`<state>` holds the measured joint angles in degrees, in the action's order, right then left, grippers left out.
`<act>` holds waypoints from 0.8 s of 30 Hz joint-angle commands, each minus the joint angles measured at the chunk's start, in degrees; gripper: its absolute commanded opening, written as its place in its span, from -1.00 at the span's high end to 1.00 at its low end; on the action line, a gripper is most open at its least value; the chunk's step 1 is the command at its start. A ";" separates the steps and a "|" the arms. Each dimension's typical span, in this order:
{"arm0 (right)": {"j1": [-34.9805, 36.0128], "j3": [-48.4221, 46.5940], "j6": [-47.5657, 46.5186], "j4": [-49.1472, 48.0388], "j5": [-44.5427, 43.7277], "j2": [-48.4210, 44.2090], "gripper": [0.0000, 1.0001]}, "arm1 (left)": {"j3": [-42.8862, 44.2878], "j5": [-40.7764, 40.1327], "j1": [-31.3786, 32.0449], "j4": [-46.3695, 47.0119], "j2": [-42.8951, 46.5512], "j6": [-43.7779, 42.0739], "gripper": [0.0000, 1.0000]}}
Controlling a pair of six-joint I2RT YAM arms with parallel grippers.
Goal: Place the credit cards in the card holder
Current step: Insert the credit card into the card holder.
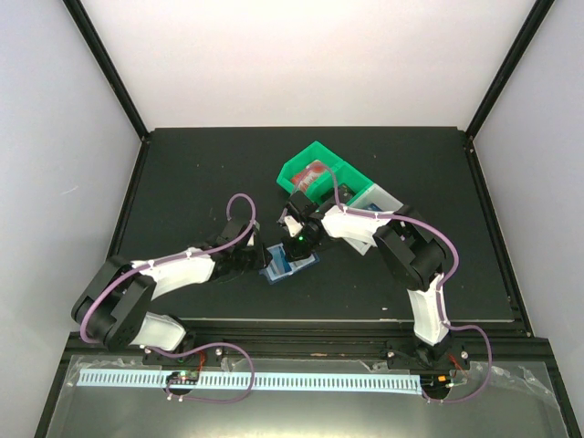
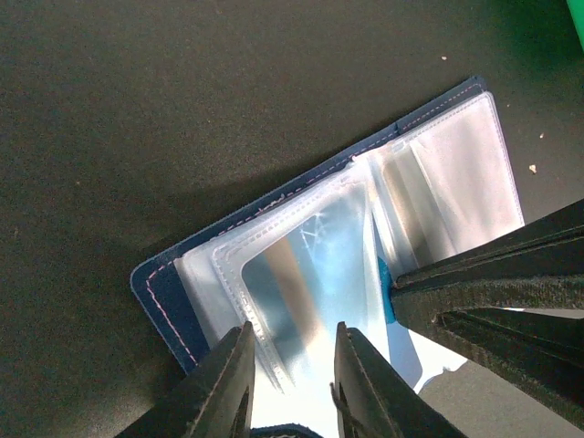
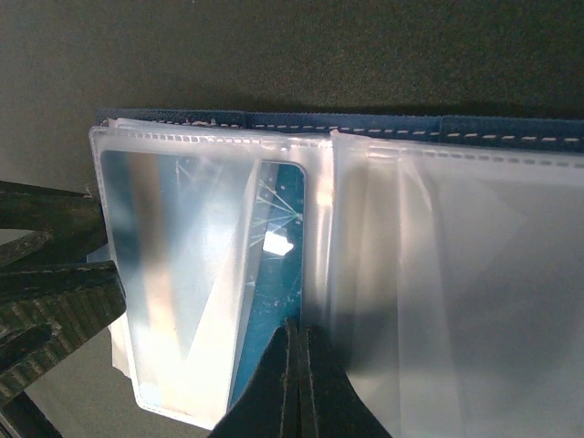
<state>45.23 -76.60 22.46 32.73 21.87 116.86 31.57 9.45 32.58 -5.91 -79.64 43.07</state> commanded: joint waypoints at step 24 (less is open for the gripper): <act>-0.23 3.17 -0.41 -0.29 -8.24 6.91 0.98 | 2.09 -1.18 -0.15 -0.03 -1.69 -0.08 0.32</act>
<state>45.23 -76.60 22.46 32.71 21.91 116.86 31.68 9.63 32.58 -5.08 -81.45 43.24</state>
